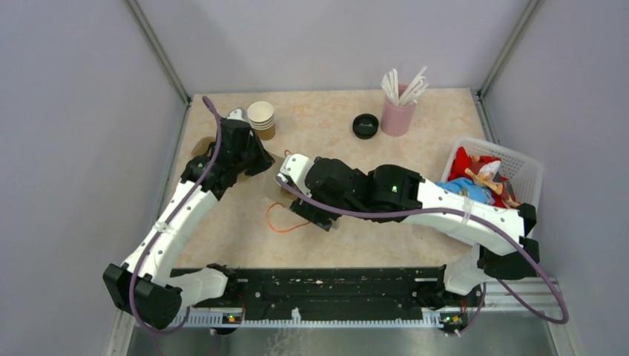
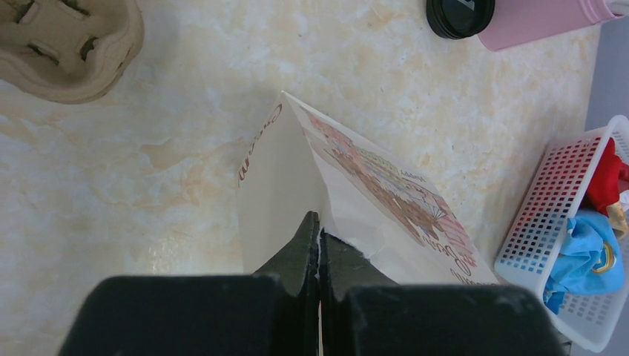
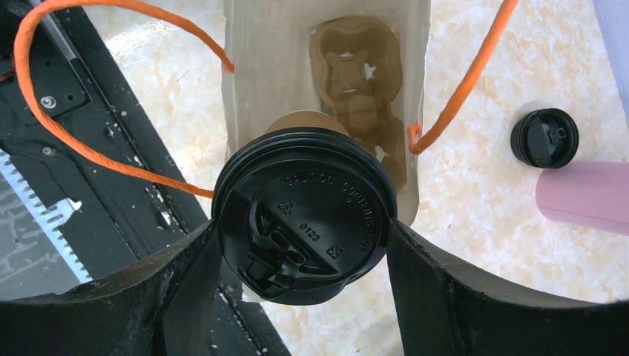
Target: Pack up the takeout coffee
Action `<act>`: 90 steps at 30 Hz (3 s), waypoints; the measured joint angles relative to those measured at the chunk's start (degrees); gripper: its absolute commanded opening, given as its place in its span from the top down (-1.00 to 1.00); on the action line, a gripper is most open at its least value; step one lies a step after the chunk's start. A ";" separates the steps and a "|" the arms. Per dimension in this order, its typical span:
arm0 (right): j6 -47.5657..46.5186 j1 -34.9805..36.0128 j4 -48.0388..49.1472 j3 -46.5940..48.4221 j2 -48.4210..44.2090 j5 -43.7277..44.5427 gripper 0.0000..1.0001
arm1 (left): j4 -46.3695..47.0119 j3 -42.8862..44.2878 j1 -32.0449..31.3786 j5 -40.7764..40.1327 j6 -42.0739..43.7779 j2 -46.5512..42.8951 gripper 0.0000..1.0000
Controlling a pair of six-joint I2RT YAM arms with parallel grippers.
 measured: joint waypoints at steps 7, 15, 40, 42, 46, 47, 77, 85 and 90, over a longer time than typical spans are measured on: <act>3.08 0.96 0.00 0.00 0.39 1.73 -0.35 | -1.53 1.05 0.00 -0.37 -1.05 0.76 1.00; 4.74 1.03 -2.97 4.68 5.77 5.20 -0.34 | -2.73 2.16 0.00 -0.39 -1.46 1.51 1.00; 5.86 1.07 -8.94 15.80 13.94 6.14 -0.36 | -3.19 2.67 -0.07 -0.11 -1.73 2.43 1.00; 5.57 1.07 -8.79 15.43 14.03 6.16 -0.36 | -3.15 2.64 -0.07 -0.11 -1.73 2.40 1.00; 5.38 1.05 -5.90 8.59 11.85 6.12 -0.36 | -1.51 1.44 -0.07 0.63 -1.73 1.68 1.00; 5.38 1.05 -5.62 6.93 11.56 6.12 -0.36 | -0.72 0.87 -0.07 1.11 -1.70 1.29 1.00; -7.02 -5.31 13.51 -15.96 4.70 9.11 -0.40 | 34.67 -25.90 -0.59 10.67 7.67 -16.76 1.00; -9.94 -6.25 18.56 -22.93 0.46 6.27 -0.40 | 32.72 -27.52 -0.74 13.44 9.97 -18.80 1.00; -9.86 -6.25 19.89 -22.93 0.59 4.61 -0.39 | 30.05 -27.52 -0.74 15.61 9.88 -19.56 1.00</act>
